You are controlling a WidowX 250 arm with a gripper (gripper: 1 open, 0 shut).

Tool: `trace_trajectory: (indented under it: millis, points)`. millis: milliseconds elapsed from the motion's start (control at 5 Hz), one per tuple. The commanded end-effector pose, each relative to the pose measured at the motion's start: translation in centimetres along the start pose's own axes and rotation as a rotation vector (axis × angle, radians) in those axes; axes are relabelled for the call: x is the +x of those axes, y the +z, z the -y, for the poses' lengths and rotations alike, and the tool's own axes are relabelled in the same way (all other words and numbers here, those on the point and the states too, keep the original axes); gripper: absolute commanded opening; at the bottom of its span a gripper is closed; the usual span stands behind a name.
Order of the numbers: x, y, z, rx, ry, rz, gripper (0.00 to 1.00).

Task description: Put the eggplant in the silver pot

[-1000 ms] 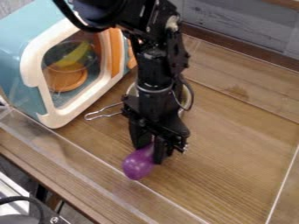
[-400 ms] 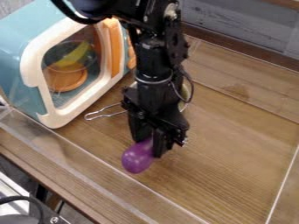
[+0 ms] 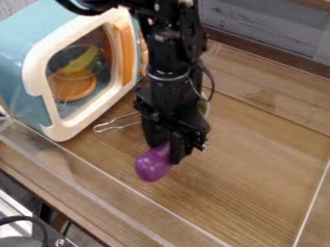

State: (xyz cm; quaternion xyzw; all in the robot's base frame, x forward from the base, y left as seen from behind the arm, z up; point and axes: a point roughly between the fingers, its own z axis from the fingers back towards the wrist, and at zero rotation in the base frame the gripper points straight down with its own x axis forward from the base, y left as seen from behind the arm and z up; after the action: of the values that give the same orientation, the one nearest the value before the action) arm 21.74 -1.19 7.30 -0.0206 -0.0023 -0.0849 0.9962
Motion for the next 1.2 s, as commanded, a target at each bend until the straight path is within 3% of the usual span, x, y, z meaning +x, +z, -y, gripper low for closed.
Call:
trace_trajectory:
  millis: [0,1000]
  points:
    - [1.0,1.9,-0.4,0.010,0.006,0.071,0.00]
    - [2.6,3.0,-1.6,-0.008,-0.002,0.170,0.00]
